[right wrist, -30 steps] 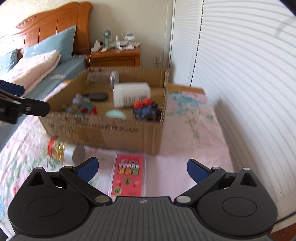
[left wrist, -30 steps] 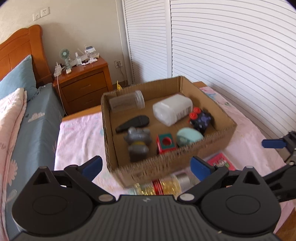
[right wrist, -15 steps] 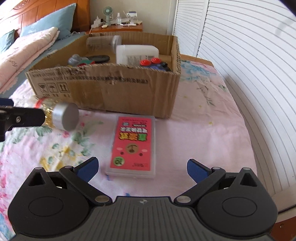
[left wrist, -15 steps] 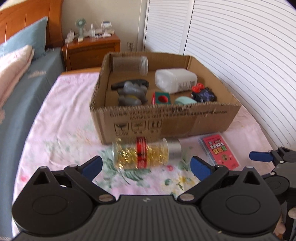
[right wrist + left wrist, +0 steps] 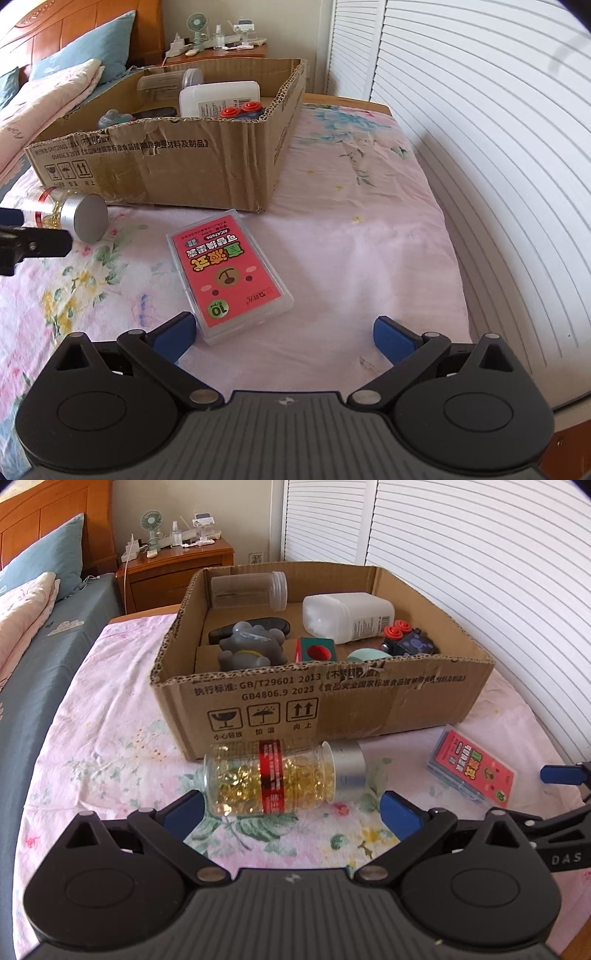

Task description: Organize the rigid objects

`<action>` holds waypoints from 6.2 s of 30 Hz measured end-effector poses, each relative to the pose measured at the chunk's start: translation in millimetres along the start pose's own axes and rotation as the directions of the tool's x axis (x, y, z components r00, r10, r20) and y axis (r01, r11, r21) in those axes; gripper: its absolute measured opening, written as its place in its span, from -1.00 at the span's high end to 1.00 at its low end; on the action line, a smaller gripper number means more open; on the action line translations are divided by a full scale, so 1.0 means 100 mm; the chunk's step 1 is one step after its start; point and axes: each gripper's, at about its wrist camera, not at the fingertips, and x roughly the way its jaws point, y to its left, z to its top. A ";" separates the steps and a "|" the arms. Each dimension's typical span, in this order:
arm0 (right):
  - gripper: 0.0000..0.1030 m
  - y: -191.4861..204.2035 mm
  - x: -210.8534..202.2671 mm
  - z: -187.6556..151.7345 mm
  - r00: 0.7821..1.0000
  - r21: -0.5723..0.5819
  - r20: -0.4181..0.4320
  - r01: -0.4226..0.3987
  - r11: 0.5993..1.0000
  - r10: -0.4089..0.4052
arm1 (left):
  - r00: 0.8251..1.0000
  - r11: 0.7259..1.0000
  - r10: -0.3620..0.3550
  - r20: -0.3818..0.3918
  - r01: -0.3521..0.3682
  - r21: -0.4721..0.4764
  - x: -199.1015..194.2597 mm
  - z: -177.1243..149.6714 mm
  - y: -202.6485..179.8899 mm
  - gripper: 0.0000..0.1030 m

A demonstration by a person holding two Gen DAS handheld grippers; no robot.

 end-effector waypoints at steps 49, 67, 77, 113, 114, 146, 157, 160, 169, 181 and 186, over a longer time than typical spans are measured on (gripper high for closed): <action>-0.98 0.43 0.34 0.43 0.999 -0.030 0.039 -0.037 0.999 0.038 | 0.998 0.997 0.065 -0.021 -0.066 -0.035 0.13 -0.02 0.22 -0.80; -0.82 0.40 0.31 0.45 0.999 -0.038 0.028 -0.031 0.999 0.032 | 0.996 0.996 0.082 -0.039 -0.084 -0.044 0.16 0.01 0.21 -0.81; -0.79 0.40 0.30 0.44 0.999 -0.057 0.030 -0.034 0.998 0.036 | 0.996 0.996 0.084 -0.042 -0.085 -0.036 0.15 0.03 0.20 -0.80; -0.79 0.32 -0.72 0.82 0.973 -0.254 0.128 -0.154 0.955 0.191 | 0.994 0.958 -0.083 0.077 0.058 0.280 -0.47 1.13 -0.03 -0.80; -0.79 0.31 -0.73 0.85 0.972 -0.251 0.131 -0.156 0.955 0.194 | 0.994 0.956 -0.083 0.074 0.059 0.286 -0.41 1.19 -0.05 -0.80; -0.79 0.33 -0.46 1.60 0.978 -0.237 0.111 -0.147 0.960 0.177 | 0.997 0.972 -0.072 0.038 0.061 0.228 -0.09 1.25 0.20 -0.89; -0.79 0.45 0.24 2.34 0.991 -0.184 0.049 -0.116 0.976 0.127 | 0.995 0.982 -0.012 0.103 -0.008 0.189 -0.45 0.82 0.23 -0.90; -0.79 0.45 0.48 2.46 0.994 -0.148 0.015 -0.106 0.983 0.109 | 0.993 0.986 -0.010 0.115 -0.009 0.167 -0.51 0.73 0.24 -0.90; -0.90 0.46 0.79 2.52 0.996 -0.075 -0.008 -0.090 0.993 0.090 | 0.989 0.995 0.023 0.147 -0.037 0.096 -0.61 0.67 0.37 -0.90; -1.00 0.39 0.42 2.41 0.995 -0.060 0.023 -0.098 0.993 0.099 | 0.988 0.996 0.047 0.146 -0.058 0.075 -0.66 0.64 0.32 -0.90; -1.00 0.39 0.27 2.31 0.996 -0.051 0.017 -0.081 0.995 0.082 | 0.985 0.993 0.084 0.149 -0.094 0.066 -0.71 0.62 0.29 -0.90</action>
